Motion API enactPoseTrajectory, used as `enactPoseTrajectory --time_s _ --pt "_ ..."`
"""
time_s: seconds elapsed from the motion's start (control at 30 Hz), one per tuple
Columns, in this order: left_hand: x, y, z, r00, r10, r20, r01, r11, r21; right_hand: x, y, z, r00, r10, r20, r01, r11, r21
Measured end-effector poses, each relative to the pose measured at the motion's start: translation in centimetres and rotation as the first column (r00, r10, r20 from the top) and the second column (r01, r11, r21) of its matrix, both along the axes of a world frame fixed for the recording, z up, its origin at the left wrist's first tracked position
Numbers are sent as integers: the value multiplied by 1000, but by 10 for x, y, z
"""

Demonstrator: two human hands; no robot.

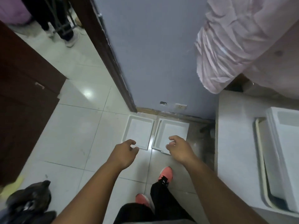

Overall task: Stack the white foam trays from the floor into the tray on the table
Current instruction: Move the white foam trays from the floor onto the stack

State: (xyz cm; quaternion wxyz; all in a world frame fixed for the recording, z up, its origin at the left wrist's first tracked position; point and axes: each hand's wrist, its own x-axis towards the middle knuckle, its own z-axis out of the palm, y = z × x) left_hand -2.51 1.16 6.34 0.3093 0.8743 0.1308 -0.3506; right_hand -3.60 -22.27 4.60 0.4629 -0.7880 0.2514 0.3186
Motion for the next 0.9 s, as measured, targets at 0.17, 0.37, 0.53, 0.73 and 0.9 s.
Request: enactPoseTrajectory --time_s 0.17,0.37,0.53,0.73,0.9 --pt "21 -7 -23 986 96 -134 -105 993 -61 27 0 -27 997 -43 -60 44 999 12" --pt "33 -5 -58 975 50 -218 -68 995 -75 44 2 -71 978 -166 -130 171 985 24" --pt "43 3 -110 925 -245 -289 253 967 -8 39 15 -113 859 -438 -264 464 885 39" --pt "60 17 -188 903 -338 -264 329 941 -78 14 30 -194 725 -590 -355 611 789 -64" --pt "78 4 -294 910 -338 -239 327 941 -85 13 9 -291 673 -675 -303 670 730 -136"
